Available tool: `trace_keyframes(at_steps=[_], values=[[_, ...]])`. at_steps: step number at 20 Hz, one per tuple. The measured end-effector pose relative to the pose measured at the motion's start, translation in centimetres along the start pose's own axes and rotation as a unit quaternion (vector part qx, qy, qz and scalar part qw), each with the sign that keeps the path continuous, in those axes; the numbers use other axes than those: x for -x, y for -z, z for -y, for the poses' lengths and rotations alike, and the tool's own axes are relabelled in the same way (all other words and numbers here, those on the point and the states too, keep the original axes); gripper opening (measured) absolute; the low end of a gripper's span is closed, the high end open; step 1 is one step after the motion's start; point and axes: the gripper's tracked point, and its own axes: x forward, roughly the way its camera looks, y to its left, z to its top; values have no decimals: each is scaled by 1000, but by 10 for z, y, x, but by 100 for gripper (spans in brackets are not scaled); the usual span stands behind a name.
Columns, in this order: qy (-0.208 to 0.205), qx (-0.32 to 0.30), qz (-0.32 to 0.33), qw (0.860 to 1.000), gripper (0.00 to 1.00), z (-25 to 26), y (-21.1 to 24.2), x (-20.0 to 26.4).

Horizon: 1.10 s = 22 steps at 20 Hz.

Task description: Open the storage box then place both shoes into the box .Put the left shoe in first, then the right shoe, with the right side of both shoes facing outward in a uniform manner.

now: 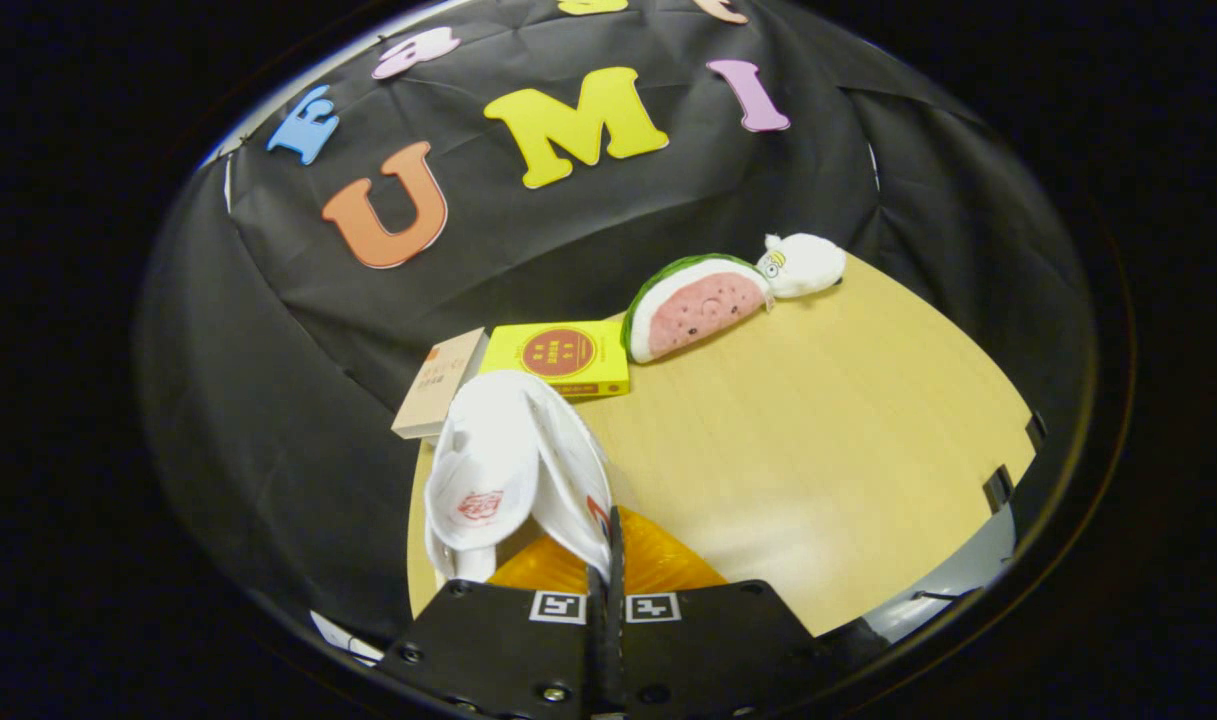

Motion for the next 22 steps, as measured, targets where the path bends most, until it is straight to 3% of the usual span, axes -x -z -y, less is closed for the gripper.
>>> trace_keyframes(at_steps=[6,22], values=[[36,-23,5,999,0,-13,27,-36],[106,14,29,994,0,-14,58,-77]])
